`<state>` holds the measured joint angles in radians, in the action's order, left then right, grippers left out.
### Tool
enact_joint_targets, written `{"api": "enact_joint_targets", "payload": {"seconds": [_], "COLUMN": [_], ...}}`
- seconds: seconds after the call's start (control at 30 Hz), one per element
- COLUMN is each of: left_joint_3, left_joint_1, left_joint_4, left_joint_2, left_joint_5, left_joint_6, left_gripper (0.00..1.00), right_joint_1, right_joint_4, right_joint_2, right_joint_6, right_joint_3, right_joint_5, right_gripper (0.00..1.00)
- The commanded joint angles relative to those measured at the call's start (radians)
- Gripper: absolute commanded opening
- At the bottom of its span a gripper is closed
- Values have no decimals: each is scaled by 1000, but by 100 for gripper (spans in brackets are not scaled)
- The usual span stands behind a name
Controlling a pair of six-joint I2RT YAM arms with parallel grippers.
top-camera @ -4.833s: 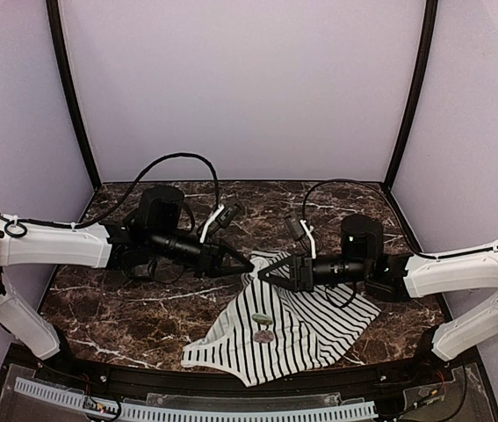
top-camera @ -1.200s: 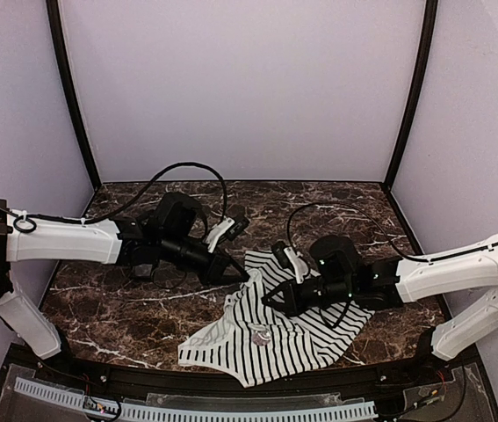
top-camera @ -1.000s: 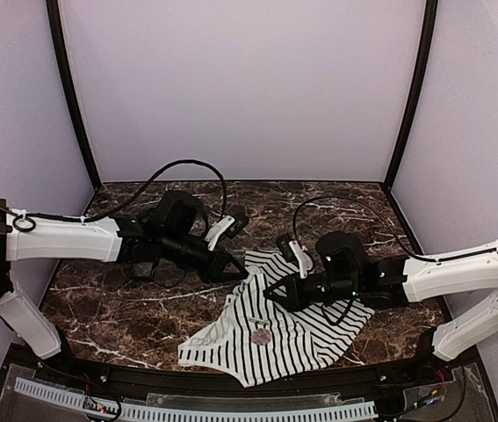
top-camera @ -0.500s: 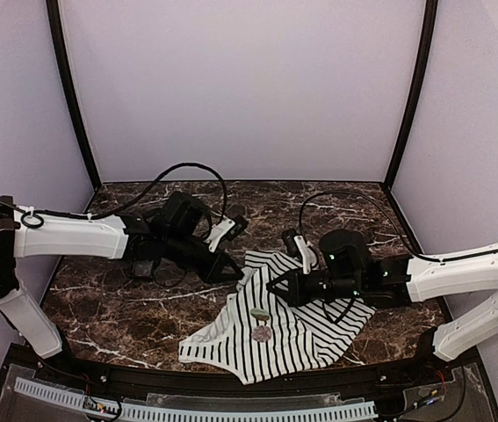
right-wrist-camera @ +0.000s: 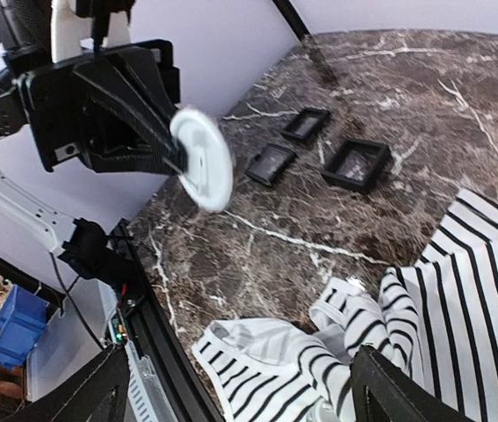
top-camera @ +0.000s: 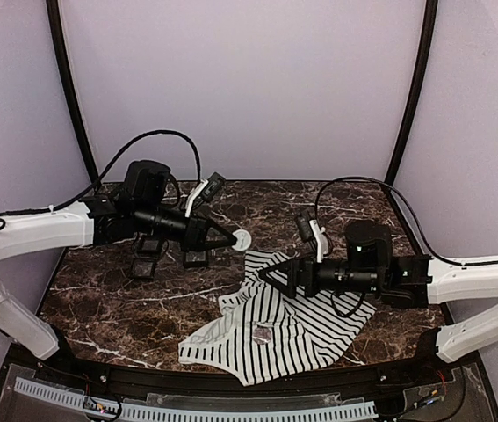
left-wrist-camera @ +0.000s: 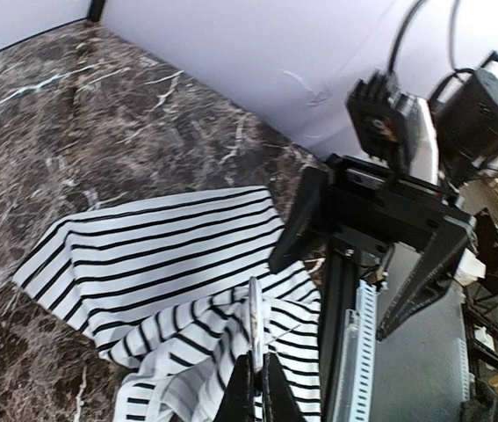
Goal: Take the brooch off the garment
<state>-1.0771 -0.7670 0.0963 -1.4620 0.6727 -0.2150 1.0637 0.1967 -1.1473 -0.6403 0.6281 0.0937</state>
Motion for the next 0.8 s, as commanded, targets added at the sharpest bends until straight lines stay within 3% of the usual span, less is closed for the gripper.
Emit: {"api": "enact_joint_targets", "payload": {"seconds": [0.0,0.17,0.6,0.77], "left_joint_3": [-13,8,28,29], "left_joint_1": [-3,-3,-4,-3], "left_joint_4": [-45,-92,-155,-153], "left_joint_2": [51,53,52,49], "left_joint_5": [250,319,363,362], "left_joint_6": [9,-18,-56,-54], "left_gripper": [1,1,1,1], "right_joint_1": [12,41,60,61], "right_joint_4": [103,99,140,164], "right_joint_2": [38,15,-84,-90], "right_joint_6": [56,80,91,82], "right_joint_3": [34,112,175,176], "right_joint_5": [87,106,88,71], "right_gripper": [86,80,47,44]}}
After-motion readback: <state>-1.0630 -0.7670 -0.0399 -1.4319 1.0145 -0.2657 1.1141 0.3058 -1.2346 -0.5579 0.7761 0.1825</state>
